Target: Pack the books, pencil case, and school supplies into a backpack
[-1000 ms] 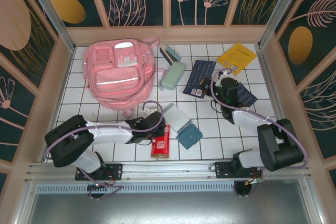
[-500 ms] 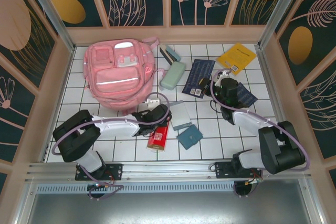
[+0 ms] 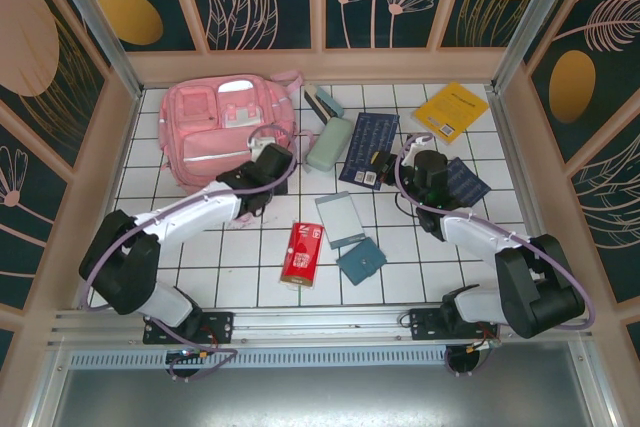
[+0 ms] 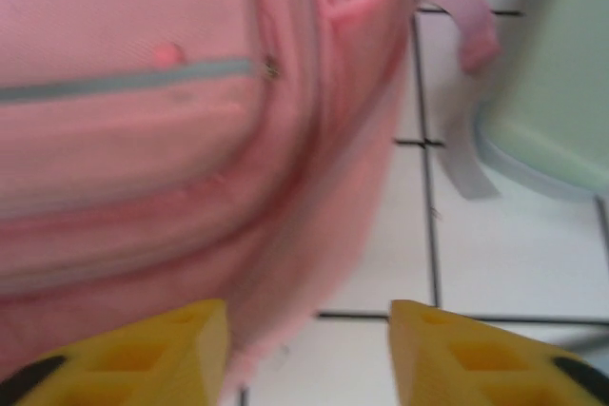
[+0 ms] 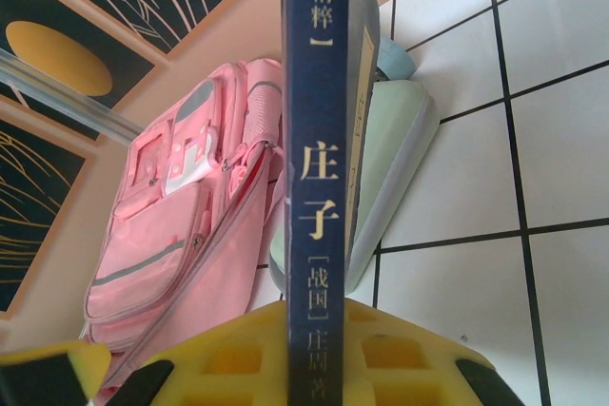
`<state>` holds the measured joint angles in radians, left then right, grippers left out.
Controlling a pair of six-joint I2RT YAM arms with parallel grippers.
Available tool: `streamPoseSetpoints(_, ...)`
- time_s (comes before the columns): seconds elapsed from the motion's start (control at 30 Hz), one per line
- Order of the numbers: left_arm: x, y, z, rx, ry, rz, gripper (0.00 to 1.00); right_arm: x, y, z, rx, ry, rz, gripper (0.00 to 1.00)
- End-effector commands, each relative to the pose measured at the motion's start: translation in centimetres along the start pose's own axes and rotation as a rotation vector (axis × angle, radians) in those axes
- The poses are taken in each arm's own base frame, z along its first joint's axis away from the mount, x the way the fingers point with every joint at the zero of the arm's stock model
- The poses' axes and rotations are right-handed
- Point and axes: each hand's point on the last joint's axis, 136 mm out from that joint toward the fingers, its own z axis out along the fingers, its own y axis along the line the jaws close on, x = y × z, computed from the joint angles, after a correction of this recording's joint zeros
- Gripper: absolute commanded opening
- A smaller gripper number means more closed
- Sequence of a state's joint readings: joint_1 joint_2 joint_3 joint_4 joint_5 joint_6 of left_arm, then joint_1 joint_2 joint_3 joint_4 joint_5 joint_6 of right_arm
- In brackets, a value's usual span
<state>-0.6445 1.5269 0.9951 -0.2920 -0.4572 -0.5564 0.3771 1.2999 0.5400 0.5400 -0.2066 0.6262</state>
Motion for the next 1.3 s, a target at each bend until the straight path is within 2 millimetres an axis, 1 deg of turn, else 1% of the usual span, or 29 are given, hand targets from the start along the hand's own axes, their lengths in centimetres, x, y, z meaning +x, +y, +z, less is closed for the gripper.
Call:
streamPoseSetpoints(0.0, -0.3, 3.0, 1.6, -0.086, 0.047, 0.121, 0.63, -1.4, 1.8, -0.5, -0.051, -0.049, -0.039, 0.00)
streamPoseSetpoints(0.07, 0.0, 3.6, 2.7, -0.081, 0.077, 0.120, 0.67, -1.4, 1.8, -0.5, -0.051, -0.048, -0.037, 0.00)
streamPoseSetpoints(0.13, 0.1, 3.3, 3.4, -0.060, 0.091, 0.113, 0.67, -1.3, 1.8, -0.5, -0.051, -0.046, -0.037, 0.00)
streamPoseSetpoints(0.17, -0.1, 3.1, 3.6, -0.053, 0.088, 0.111, 0.66, -1.3, 1.8, -0.4, -0.052, -0.046, -0.036, 0.00)
streamPoseSetpoints(0.23, -1.0, 2.6, 3.8, -0.046, 0.061, 0.103, 0.64, -1.2, 1.8, -0.4, -0.052, -0.043, -0.037, 0.00)
streamPoseSetpoints(0.3, -1.9, 1.7, 3.9, -0.011, 0.041, 0.105, 0.63, -1.1, 1.8, -0.3, -0.053, -0.039, -0.036, 0.00)
streamPoseSetpoints(0.37, -2.7, 0.3, 4.1, 0.048, 0.033, 0.119, 0.63, -0.9, 1.8, -0.2, -0.052, -0.034, -0.036, 0.00)
streamPoseSetpoints(0.4, -3.1, -0.5, 4.3, 0.077, 0.032, 0.131, 0.61, -1.0, 1.8, -0.2, -0.051, -0.035, -0.036, 0.00)
streamPoseSetpoints(0.47, -3.6, -1.6, 5.2, 0.097, 0.039, 0.159, 0.58, -0.8, 1.8, -0.1, -0.053, -0.031, -0.036, 0.00)
streamPoseSetpoints(0.6, -4.3, -2.7, 7.6, 0.078, 0.066, 0.205, 0.48, -0.9, 1.7, -0.1, -0.048, -0.032, -0.038, 0.00)
streamPoseSetpoints(0.67, -4.2, -2.7, 8.7, 0.065, 0.088, 0.216, 0.44, -0.9, 1.8, -0.2, -0.049, -0.032, -0.039, 0.00)
streamPoseSetpoints(0.73, -4.2, -2.3, 9.6, 0.049, 0.100, 0.209, 0.40, -0.9, 1.8, -0.2, -0.050, -0.032, -0.039, 0.00)
streamPoseSetpoints(0.8, -4.2, -1.9, 10.0, 0.044, 0.108, 0.199, 0.36, -0.9, 1.8, -0.2, -0.050, -0.032, -0.039, 0.00)
streamPoseSetpoints(0.9, -3.5, -1.8, 10.6, 0.051, 0.138, 0.200, 0.33, -0.9, 1.9, -0.2, -0.052, -0.032, -0.039, 0.00)
streamPoseSetpoints(1.03, -2.4, -1.7, 11.0, 0.057, 0.175, 0.213, 0.30, -0.9, 1.8, -0.2, -0.050, -0.033, -0.037, 0.00)
streamPoseSetpoints(1.07, -2.3, -1.5, 11.0, 0.047, 0.175, 0.216, 0.27, -0.8, 1.8, -0.2, -0.049, -0.030, -0.037, 0.00)
streamPoseSetpoints(1.13, -2.5, -1.2, 11.0, 0.041, 0.170, 0.215, 0.16, -0.8, 1.7, -0.1, -0.047, -0.030, -0.037, 0.00)
streamPoseSetpoints(1.2, -2.7, -1.4, 10.7, 0.054, 0.164, 0.212, 0.12, -0.8, 1.7, -0.1, -0.046, -0.029, -0.035, 0.00)
streamPoseSetpoints(1.23, -2.9, -1.5, 10.6, 0.061, 0.162, 0.212, 0.03, -0.8, 1.7, 0.0, -0.045, -0.029, -0.036, 0.00)
streamPoseSetpoints(1.27, -3.1, -1.4, 10.4, 0.056, 0.157, 0.210, 0.00, -0.7, 1.7, 0.0, -0.047, -0.026, -0.036, 0.00)
